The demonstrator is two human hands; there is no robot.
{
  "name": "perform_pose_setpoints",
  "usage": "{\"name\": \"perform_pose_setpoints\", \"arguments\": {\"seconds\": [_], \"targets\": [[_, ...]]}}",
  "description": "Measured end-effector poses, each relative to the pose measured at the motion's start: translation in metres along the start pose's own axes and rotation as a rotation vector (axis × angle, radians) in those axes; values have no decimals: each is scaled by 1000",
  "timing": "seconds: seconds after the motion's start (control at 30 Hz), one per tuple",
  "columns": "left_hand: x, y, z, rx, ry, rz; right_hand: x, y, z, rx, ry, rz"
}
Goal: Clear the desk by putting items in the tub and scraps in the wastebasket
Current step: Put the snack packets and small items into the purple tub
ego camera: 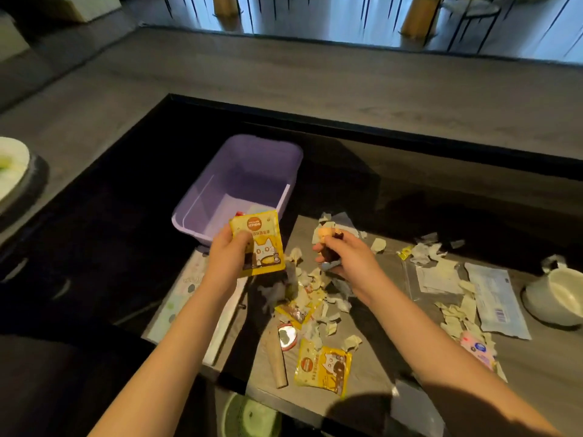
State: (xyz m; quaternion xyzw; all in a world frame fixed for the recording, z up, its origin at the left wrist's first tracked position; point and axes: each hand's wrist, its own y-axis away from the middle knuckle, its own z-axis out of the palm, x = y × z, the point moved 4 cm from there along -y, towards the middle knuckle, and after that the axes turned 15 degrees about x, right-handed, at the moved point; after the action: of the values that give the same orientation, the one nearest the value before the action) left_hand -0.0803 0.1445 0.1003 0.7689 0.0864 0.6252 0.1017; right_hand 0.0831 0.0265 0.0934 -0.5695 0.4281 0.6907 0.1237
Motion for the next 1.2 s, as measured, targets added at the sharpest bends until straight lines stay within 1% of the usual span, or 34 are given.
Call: {"name": "perform_pose_setpoints", "arguments": {"seconds": [0.1, 0.17, 0.23, 0.33, 0.43, 0.57, 0.63, 0.73, 0.8, 0.87, 0.93, 1.0, 1.07, 1.13, 1.2], "targets": [[22, -44, -7, 79, -65, 108, -9, -12, 25, 6, 17, -13], [30, -80, -7, 116, -163, 169, -12, -21, 36, 29, 55, -43], [33, -113, 0, 112, -282, 200, -14, -28, 44, 63, 63, -52], [21, -145, 17, 33, -444, 139, -15, -37, 46, 129, 37, -63], [2, -164, 34, -93, -620, 98, -14, -41, 43, 142, -5, -51], [-13, -159, 47, -277, -857, 58, -14, -47, 37, 174, 3, -47], [-22, -160, 52, -337, -924, 45, -15, -49, 33, 216, 36, -58], [-30, -164, 54, -379, -1008, 46, -15, -52, 34, 232, 55, -63], [-33, -165, 53, -397, -1109, 106, -16, -53, 38, 229, 72, -76], [-32, -166, 52, -379, -1264, 247, -16, -55, 43, 221, 77, -86], [-29, -166, 52, -351, -1360, 356, -18, -55, 51, 202, 83, -106], [-23, -164, 53, -340, -1355, 419, -21, -56, 60, 199, 80, -133], [-11, -161, 50, -300, -1251, 473, -29, -59, 70, 203, 77, -182], [1, -156, 34, -205, -1086, 500, -37, -65, 83, 184, 113, -231], [9, -151, 9, -69, -965, 593, -43, -73, 100, 141, 169, -250]]}}
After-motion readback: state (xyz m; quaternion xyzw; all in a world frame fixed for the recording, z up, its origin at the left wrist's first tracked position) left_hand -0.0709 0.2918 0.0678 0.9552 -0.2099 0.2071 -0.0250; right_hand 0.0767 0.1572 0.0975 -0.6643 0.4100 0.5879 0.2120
